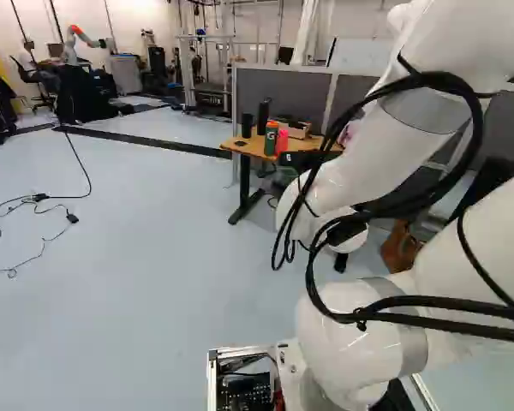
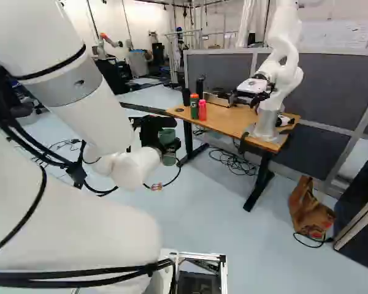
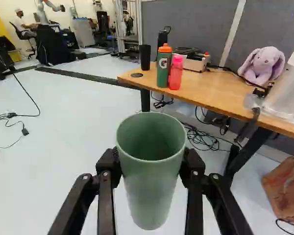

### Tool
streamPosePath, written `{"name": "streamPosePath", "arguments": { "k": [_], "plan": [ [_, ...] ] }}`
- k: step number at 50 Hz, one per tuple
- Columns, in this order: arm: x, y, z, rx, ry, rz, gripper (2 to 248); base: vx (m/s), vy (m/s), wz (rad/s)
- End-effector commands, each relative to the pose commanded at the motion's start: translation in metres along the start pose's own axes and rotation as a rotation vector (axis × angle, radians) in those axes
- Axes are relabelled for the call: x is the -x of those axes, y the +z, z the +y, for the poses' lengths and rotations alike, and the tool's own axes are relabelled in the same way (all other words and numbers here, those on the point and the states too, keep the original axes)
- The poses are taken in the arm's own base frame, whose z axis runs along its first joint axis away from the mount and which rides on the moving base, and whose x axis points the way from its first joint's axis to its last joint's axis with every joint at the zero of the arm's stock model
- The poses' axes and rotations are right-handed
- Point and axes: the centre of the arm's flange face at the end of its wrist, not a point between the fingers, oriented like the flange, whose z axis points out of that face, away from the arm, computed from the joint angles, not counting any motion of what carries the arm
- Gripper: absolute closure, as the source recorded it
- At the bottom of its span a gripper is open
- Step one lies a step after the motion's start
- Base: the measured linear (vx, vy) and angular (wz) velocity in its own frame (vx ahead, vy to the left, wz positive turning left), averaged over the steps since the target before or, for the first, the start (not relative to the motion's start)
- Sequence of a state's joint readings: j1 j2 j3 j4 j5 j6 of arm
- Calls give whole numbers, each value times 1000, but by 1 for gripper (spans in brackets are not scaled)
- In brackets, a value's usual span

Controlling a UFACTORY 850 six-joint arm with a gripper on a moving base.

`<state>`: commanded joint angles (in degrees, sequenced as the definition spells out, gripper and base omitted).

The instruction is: Place the green cup on the table

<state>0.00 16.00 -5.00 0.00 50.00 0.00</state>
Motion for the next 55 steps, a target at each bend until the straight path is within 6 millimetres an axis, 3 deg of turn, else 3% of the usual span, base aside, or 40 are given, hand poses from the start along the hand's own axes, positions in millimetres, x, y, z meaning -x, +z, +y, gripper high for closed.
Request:
{"name": "streamPosePath", "arguments": {
  "k": [22, 55],
  "plan": [
    [0, 0, 0, 0, 0, 0, 124, 63, 1, -6],
    [0, 0, 0, 0, 0, 0, 124, 330, -18, -93]
  ]
}}
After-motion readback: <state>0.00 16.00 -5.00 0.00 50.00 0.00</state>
